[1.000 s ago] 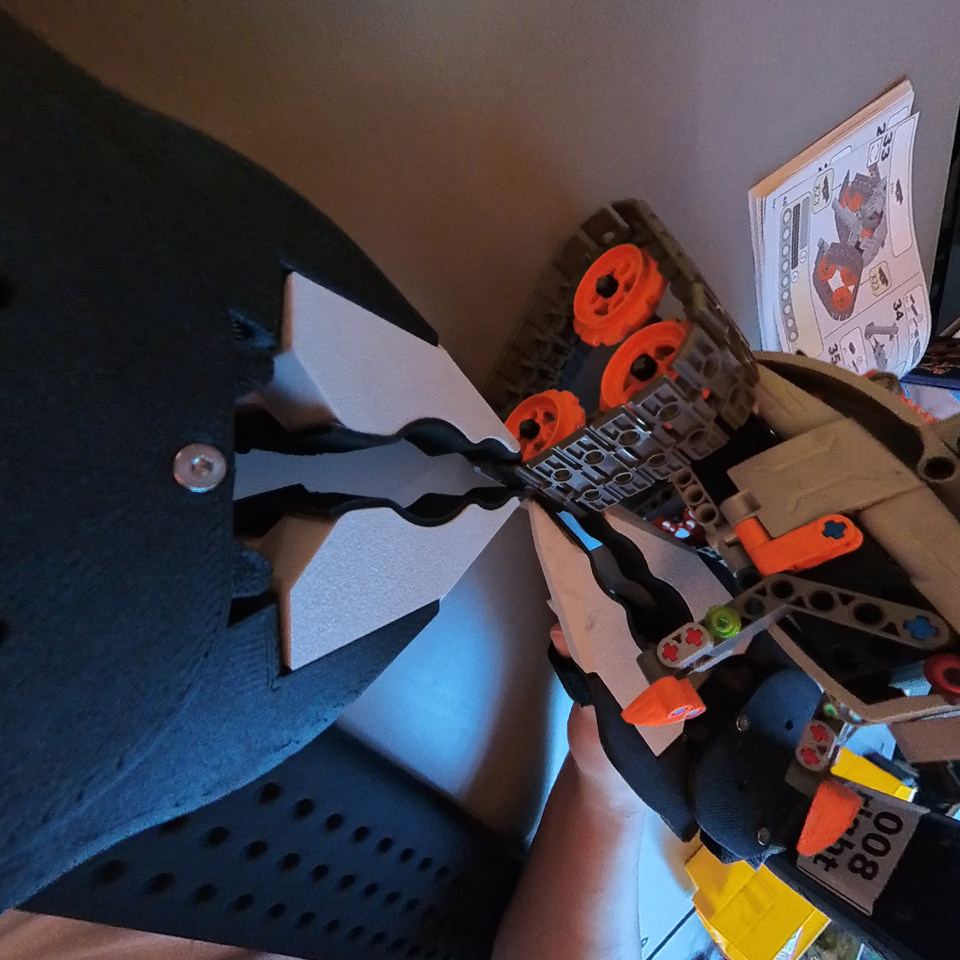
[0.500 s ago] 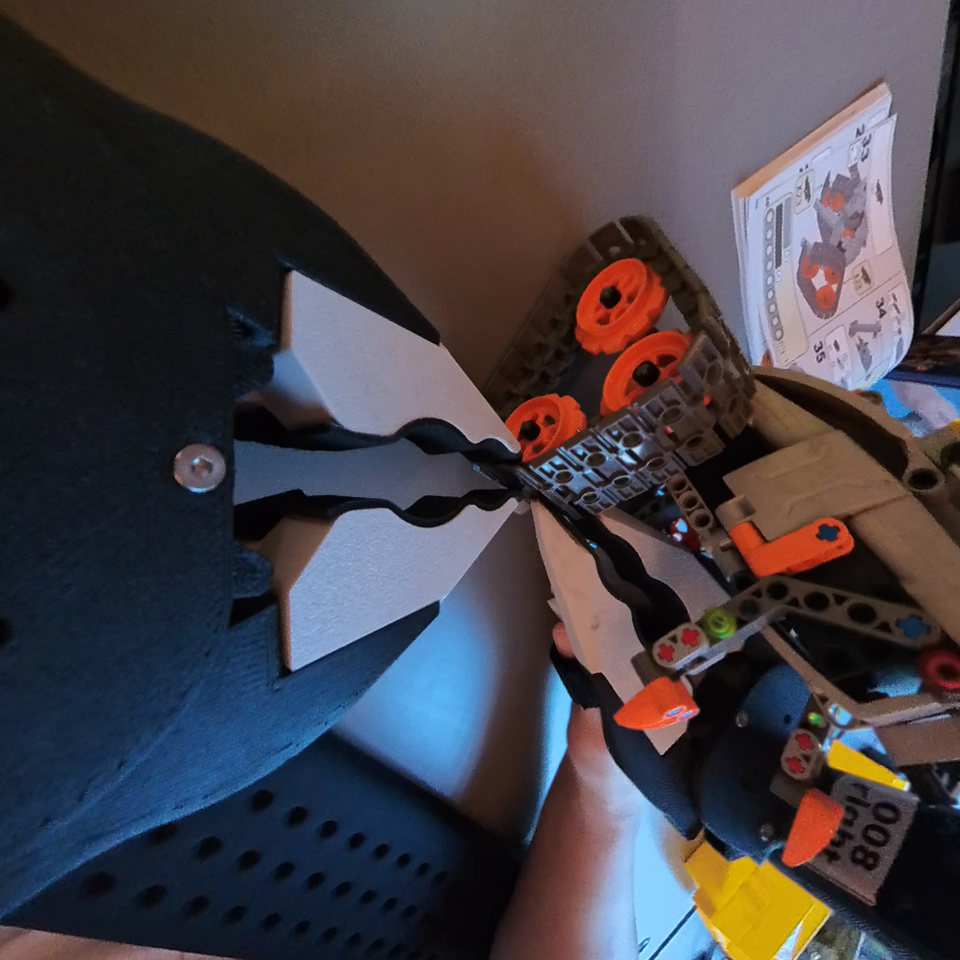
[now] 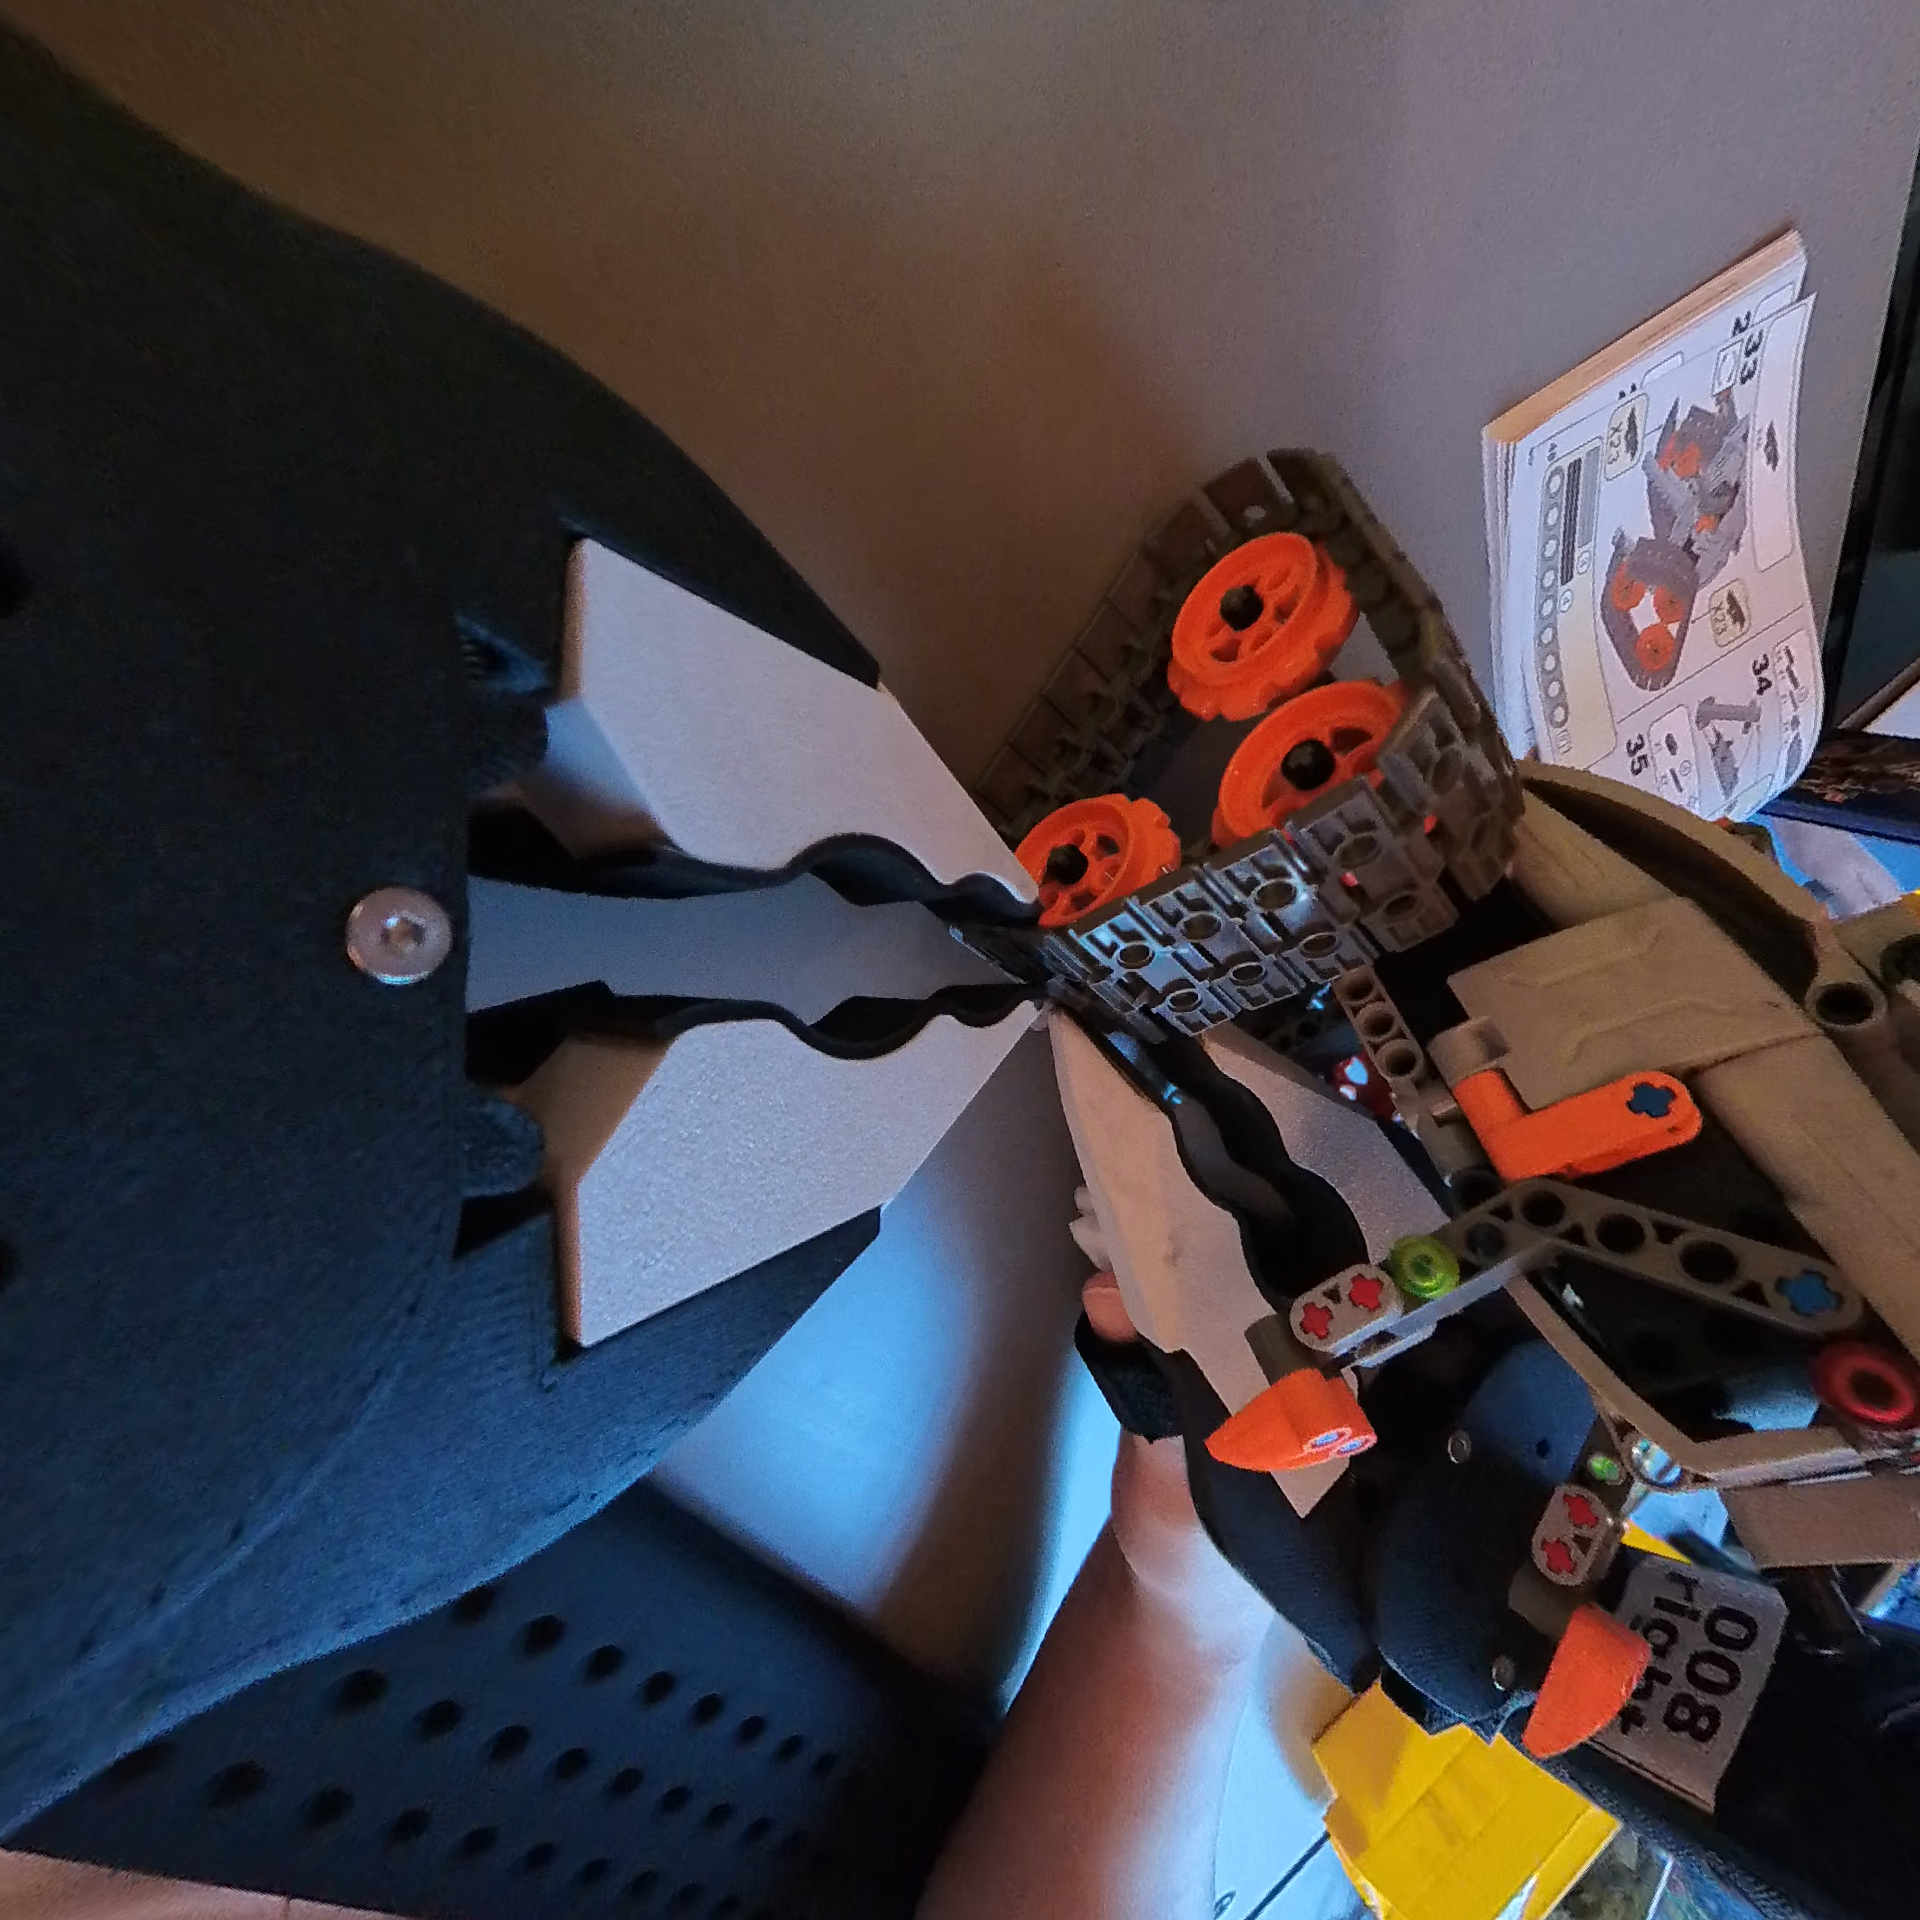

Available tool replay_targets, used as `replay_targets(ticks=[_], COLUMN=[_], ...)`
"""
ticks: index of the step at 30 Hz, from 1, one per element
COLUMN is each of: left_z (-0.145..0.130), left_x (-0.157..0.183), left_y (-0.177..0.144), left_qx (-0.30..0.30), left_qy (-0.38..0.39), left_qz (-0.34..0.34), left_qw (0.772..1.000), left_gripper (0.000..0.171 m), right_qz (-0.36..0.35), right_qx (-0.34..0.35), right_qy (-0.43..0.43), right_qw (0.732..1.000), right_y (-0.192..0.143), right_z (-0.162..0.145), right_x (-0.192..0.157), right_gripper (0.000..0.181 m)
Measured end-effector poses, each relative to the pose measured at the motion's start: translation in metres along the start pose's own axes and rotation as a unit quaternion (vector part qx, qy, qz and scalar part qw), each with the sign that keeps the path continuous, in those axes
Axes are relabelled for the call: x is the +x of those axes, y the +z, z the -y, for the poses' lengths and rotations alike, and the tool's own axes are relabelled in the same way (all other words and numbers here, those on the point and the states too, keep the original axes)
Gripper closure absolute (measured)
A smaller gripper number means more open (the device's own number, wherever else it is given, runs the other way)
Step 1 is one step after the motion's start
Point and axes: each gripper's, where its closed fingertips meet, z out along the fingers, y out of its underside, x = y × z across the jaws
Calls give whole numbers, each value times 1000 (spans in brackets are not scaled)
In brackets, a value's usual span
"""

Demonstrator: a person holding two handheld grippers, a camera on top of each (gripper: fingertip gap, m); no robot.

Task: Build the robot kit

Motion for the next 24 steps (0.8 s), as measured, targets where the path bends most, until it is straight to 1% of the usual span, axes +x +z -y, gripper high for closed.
replay_targets(ticks=[6,10,15,17,24], left_z=[1,10,4,4,4], left_x=[0,-1,2,0,-1], left_y=[-1,-9,-5,-3,-1], left_qx=[3,42,15,11,3], left_qy=[9,2,33,48,92], left_qz=[6,1,3,13,29], left_qw=[1000,999,999,999,995], left_gripper=[161,164,157,161,163], right_qz=[-1,-2,-1,-3,-15], right_qx=[-3,-4,-5,-5,-7], right_qy=[-4,-7,-7,-8,-7], right_qw=[1000,1000,1000,1000,1000], right_y=[0,0,0,0,0], right_z=[0,-1,-1,-1,-1], right_x=[0,0,0,0,3], right_gripper=[173,173,173,173,171])
